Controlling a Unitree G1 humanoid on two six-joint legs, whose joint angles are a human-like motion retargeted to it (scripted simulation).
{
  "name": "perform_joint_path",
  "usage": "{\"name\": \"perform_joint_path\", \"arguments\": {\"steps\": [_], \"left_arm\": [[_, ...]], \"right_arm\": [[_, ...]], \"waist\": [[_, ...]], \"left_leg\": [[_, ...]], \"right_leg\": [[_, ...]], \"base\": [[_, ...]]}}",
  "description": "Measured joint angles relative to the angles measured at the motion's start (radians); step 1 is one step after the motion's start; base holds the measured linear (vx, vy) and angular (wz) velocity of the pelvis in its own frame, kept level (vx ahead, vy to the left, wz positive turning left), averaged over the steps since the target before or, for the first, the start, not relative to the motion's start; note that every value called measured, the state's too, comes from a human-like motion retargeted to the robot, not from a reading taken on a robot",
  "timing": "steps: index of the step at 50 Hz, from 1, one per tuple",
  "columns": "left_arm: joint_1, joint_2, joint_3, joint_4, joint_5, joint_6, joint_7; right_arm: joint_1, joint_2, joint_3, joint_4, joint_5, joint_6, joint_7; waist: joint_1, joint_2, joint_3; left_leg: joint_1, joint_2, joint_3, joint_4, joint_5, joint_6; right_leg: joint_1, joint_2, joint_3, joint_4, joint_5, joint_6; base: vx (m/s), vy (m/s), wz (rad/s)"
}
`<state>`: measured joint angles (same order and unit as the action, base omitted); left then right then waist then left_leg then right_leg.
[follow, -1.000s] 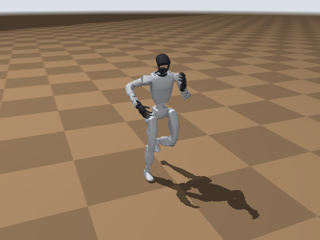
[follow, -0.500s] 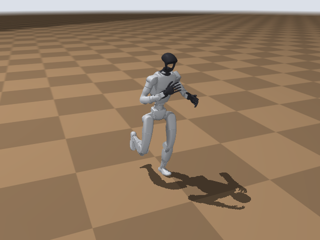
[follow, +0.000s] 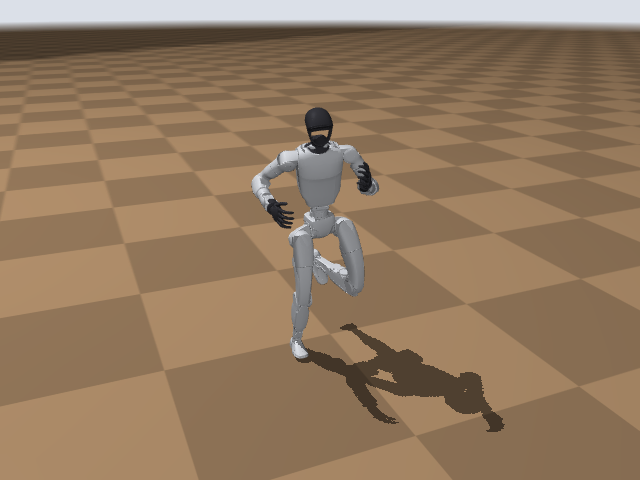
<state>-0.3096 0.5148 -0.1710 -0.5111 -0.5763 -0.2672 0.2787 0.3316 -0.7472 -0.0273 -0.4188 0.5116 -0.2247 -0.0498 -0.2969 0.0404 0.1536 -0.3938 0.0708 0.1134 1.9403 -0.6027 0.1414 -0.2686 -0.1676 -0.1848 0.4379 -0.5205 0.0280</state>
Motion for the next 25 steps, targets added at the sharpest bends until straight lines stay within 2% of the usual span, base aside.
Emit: {"name": "perform_joint_path", "arguments": {"steps": [2, 3, 5, 8, 10, 12, 13, 15, 17, 18, 20, 22, 23, 25], "left_arm": [[0.230, -0.015, 0.030, 0.057, -0.021, 0.010, 0.011], [0.341, 0.000, 0.053, 0.054, -0.054, 0.007, -0.014], [0.584, 0.097, 0.131, -0.028, -0.122, 0.003, -0.045], [0.881, 0.246, 0.247, -0.111, -0.180, 0.009, -0.121], [1.029, 0.281, 0.334, -0.113, -0.191, 0.030, -0.220], [1.139, 0.263, 0.420, -0.107, -0.188, 0.048, -0.304], [1.177, 0.244, 0.451, -0.105, -0.184, 0.052, -0.325], [1.217, 0.205, 0.489, -0.109, -0.171, 0.055, -0.327], [1.180, 0.185, 0.488, -0.108, -0.130, 0.056, -0.291], [1.137, 0.180, 0.474, -0.096, -0.095, 0.061, -0.281], [0.978, 0.153, 0.388, -0.033, -0.029, 0.052, -0.234], [0.712, 0.141, 0.259, 0.084, -0.019, 0.037, -0.101], [0.559, 0.134, 0.190, 0.144, 0.017, 0.027, -0.038], [0.262, 0.109, 0.099, 0.198, 0.069, 0.012, 0.049]], "right_arm": [[-0.217, 0.080, 0.085, -0.024, -0.012, -0.026, -0.069], [-0.338, 0.132, 0.115, -0.058, -0.011, -0.034, -0.081], [-0.527, 0.248, 0.131, -0.149, -0.019, -0.032, -0.092], [-0.646, 0.338, 0.118, -0.291, -0.032, -0.042, -0.114], [-0.666, 0.329, 0.123, -0.358, -0.051, -0.051, -0.103], [-0.650, 0.296, 0.147, -0.393, -0.071, -0.055, -0.075], [-0.633, 0.280, 0.164, -0.403, -0.076, -0.057, -0.058], [-0.567, 0.256, 0.188, -0.421, -0.063, -0.062, -0.025], [-0.466, 0.225, 0.170, -0.430, -0.020, -0.059, 0.007], [-0.413, 0.200, 0.150, -0.428, -0.002, -0.036, 0.039], [-0.339, 0.200, 0.171, -0.370, -0.027, -0.048, 0.036], [-0.275, 0.201, 0.202, -0.234, -0.064, -0.032, 0.010], [-0.225, 0.207, 0.213, -0.150, -0.069, -0.028, -0.009], [-0.113, 0.205, 0.218, -0.022, -0.053, -0.019, -0.021]], "waist": [[0.108, -0.022, 0.001], [0.170, -0.049, -0.023], [0.331, -0.128, -0.088], [0.584, -0.253, -0.144], [0.693, -0.299, -0.159], [0.719, -0.293, -0.168], [0.711, -0.273, -0.170], [0.688, -0.189, -0.141], [0.659, -0.061, -0.069], [0.636, -0.014, -0.049], [0.584, 0.004, -0.021], [0.507, -0.100, -0.017], [0.458, -0.124, -0.020], [0.372, -0.121, -0.027]], "left_leg": [[-0.195, -0.040, 0.020, 0.170, -0.051, 0.019], [-0.309, -0.055, 0.042, 0.208, -0.061, 0.042], [-0.475, -0.034, 0.105, 0.172, -0.053, 0.048], [-0.527, 0.054, 0.233, -0.101, -0.054, 0.087], [-0.479, 0.098, 0.320, -0.367, -0.042, 0.106], [-0.369, 0.095, 0.370, -0.708, -0.007, 0.081], [-0.297, 0.082, 0.376, -0.903, 0.015, 0.049], [-0.083, 0.063, 0.357, -1.331, 0.050, -0.060], [0.165, 0.099, 0.299, -1.687, 0.093, -0.200], [0.234, 0.129, 0.264, -1.772, 0.127, -0.234], [0.287, 0.141, 0.216, -1.809, 0.206, -0.206], [0.165, 0.060, 0.166, -1.567, 0.108, 0.004], [0.090, 0.047, 0.142, -1.402, 0.019, 0.055], [0.027, 0.055, 0.111, -1.211, -0.105, 0.078]], "right_leg": [[-0.005, 0.002, 0.040, 0.095, -0.085, -0.007], [-0.003, -0.002, 0.057, 0.087, -0.088, 0.002], [0.046, -0.008, 0.113, 0.001, -0.032, 0.019], [0.194, -0.060, 0.172, -0.197, 0.246, 0.078], [0.297, -0.093, 0.164, -0.306, 0.473, 0.119], [0.412, -0.084, 0.125, -0.364, 0.587, 0.115], [0.469, -0.062, 0.111, -0.363, 0.593, 0.095], [0.582, 0.016, 0.113, -0.259, 0.541, 0.060], [0.625, 0.101, 0.095, 0.092, 0.411, 0.044], [0.587, 0.115, 0.065, 0.339, 0.330, 0.019], [0.432, 0.060, 0.033, 0.860, 0.170, -0.046], [0.179, -0.020, 0.096, 1.309, 0.080, -0.008], [0.074, 0.003, 0.126, 1.469, 0.030, 0.011], [-0.118, 0.081, 0.142, 1.675, -0.033, 0.048]], "base": [[1.19, -0.16, -1.14], [1.25, -0.16, -1.31], [1.38, -0.10, -1.64], [1.52, 0.09, -1.54], [1.55, 0.27, -0.81], [1.57, 0.34, -0.17], [1.58, 0.36, 0.05], [1.59, 0.38, 0.00], [1.57, 0.43, 0.02], [1.46, 0.42, 0.11], [1.31, 0.35, 0.07], [1.16, 0.24, 0.52], [1.12, 0.21, 0.99], [1.14, 0.20, 1.01]]}}
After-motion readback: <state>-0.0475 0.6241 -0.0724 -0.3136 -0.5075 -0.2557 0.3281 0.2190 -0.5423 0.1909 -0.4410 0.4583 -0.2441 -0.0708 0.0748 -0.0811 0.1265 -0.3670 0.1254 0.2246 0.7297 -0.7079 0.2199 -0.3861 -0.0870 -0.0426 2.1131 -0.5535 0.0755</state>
